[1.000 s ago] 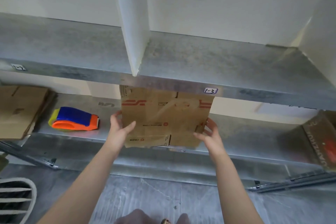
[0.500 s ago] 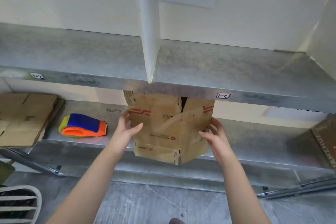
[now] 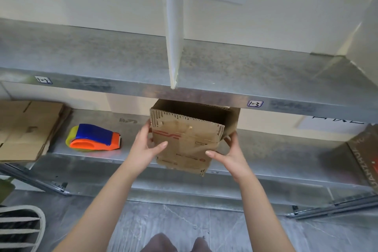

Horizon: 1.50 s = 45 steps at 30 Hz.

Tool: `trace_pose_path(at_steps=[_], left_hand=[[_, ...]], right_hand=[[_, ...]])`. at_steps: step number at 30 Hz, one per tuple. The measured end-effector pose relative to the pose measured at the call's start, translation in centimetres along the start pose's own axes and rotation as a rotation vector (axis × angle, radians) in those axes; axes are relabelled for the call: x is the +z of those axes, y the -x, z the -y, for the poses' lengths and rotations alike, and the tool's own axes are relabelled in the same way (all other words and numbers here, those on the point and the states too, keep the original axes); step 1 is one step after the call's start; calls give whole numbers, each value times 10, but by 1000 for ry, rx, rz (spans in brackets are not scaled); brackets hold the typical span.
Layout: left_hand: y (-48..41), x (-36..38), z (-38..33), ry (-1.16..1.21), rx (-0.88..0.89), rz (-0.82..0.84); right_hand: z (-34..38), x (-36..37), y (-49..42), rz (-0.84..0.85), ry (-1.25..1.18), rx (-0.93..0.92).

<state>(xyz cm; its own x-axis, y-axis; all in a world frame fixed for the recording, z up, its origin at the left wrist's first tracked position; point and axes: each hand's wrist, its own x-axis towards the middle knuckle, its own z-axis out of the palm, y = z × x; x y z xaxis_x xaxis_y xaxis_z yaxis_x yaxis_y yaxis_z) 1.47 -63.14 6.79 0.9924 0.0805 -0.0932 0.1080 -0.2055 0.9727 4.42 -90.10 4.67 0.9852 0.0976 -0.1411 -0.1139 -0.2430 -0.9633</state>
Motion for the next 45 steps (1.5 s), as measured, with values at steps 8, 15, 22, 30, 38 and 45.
trace_pose_path(at_steps=[8, 15, 22, 30, 38, 45], left_hand=[[4, -3, -23, -31, 77, 65], [18, 9, -28, -175, 130, 24], [24, 11, -41, -13, 159, -31], [21, 21, -46, 48, 66, 39], [16, 22, -26, -94, 8, -7], [9, 23, -10, -65, -10, 64]], right_hand=[[19, 4, 14, -147, -11, -105], [28, -9, 31, -98, -136, -89], [33, -10, 45, -78, -141, -111], [40, -14, 31, -161, -264, -45], [26, -25, 39, -75, -347, -8], [22, -32, 38, -96, -329, 13]])
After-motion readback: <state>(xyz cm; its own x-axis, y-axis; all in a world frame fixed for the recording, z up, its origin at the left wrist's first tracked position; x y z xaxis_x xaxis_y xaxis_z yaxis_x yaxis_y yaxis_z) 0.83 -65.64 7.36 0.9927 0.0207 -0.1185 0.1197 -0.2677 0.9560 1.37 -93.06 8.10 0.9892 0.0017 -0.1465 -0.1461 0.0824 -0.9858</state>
